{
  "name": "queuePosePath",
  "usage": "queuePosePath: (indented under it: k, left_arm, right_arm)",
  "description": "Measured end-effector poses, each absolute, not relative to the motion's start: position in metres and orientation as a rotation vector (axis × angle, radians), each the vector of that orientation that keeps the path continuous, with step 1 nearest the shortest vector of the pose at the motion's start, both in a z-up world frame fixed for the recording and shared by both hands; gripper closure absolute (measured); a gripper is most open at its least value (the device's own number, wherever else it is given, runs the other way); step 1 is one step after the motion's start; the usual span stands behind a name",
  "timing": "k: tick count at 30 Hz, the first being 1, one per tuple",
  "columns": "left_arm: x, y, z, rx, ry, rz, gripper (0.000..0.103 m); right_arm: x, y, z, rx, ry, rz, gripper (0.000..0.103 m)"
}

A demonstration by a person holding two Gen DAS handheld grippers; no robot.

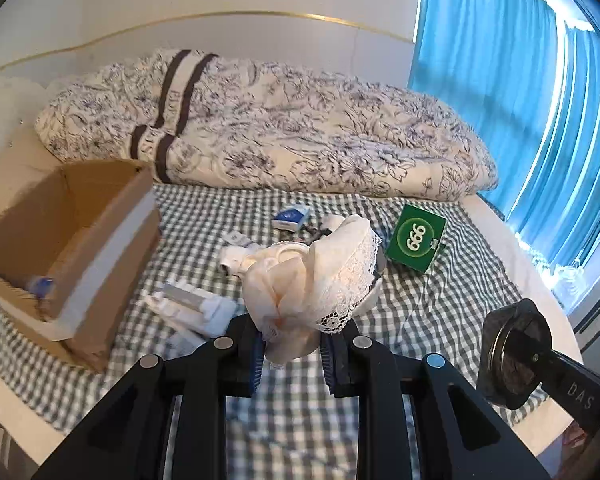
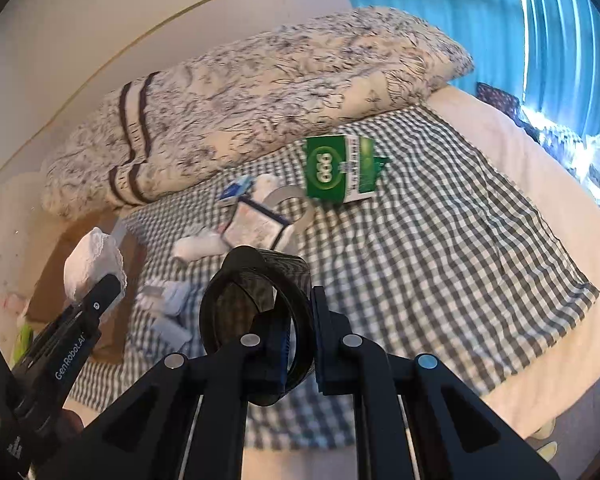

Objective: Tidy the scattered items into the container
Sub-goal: 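Carry the cup and lace cloth into the cardboard box and release both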

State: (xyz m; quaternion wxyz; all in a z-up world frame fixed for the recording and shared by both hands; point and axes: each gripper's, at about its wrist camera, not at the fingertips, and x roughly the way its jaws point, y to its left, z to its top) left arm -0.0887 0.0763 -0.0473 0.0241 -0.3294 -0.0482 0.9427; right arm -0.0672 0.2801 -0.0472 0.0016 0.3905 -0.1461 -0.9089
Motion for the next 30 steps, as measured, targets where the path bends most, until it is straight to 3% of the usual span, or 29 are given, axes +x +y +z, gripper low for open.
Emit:
queuePosePath:
  k: [11,21,30]
  left_arm:
    - [-0.071,-0.047,-0.029,-1.025,-0.323,3.070,0.080]
    - [-0.094,-0.163,-0.008,-1.005,-0.357,3.247,0.080]
    - [-0.126,-0.216,-0.049,-1.179,-0.391,3.239,0.080]
  right_arm:
    - [-0.067,0.177,-0.011,1.146,-0.275,-2.748,0.094]
    - [-0.122,0.056,0.008,1.084,-0.200,-2.587,0.094]
    - [-0.188,-0.055,-0.007,1.104,-0.117,-2.424,0.094]
